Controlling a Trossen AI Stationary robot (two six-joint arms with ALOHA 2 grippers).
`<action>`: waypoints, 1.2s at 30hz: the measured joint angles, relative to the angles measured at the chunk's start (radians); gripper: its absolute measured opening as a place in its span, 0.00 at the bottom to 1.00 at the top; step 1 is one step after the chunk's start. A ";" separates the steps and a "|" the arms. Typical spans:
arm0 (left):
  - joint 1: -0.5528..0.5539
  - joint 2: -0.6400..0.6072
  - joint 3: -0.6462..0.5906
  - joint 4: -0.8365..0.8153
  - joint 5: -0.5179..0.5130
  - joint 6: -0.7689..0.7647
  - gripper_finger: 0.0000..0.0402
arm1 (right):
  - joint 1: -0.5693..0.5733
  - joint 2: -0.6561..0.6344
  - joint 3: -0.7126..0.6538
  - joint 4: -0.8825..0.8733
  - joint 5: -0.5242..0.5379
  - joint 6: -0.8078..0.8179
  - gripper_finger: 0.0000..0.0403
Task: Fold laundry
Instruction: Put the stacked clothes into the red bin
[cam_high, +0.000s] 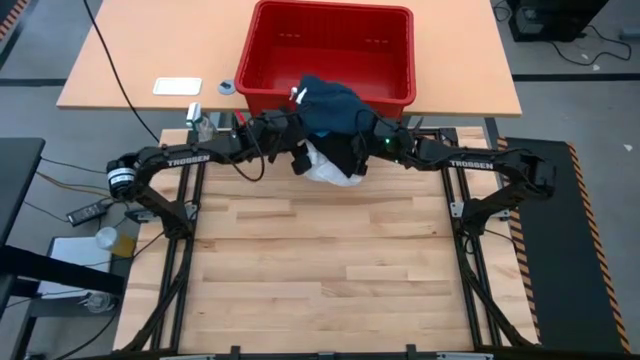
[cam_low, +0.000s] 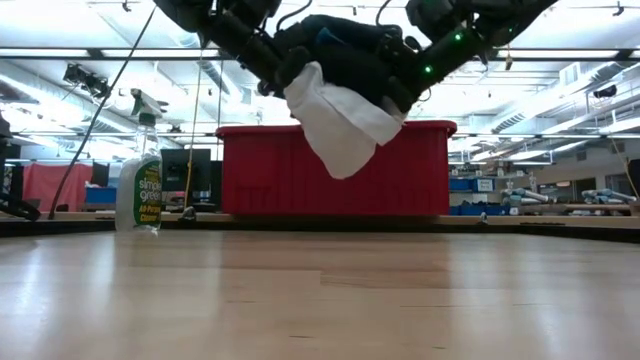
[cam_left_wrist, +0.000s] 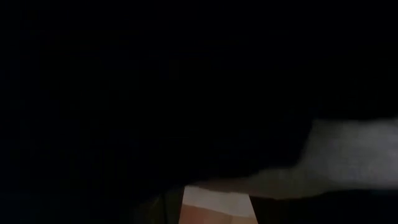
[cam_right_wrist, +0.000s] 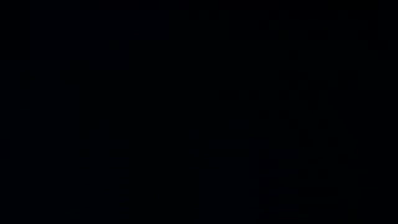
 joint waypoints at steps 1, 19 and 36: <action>0.011 0.000 0.012 -0.007 0.015 0.000 0.39 | -0.006 0.000 0.010 -0.002 -0.002 -0.009 0.29; 0.185 0.039 0.257 -0.102 0.147 0.063 0.39 | -0.162 0.009 0.187 -0.006 -0.089 -0.089 0.29; 0.406 0.375 0.834 -0.337 0.303 0.197 0.39 | -0.302 0.361 0.704 -0.124 -0.105 -0.098 0.29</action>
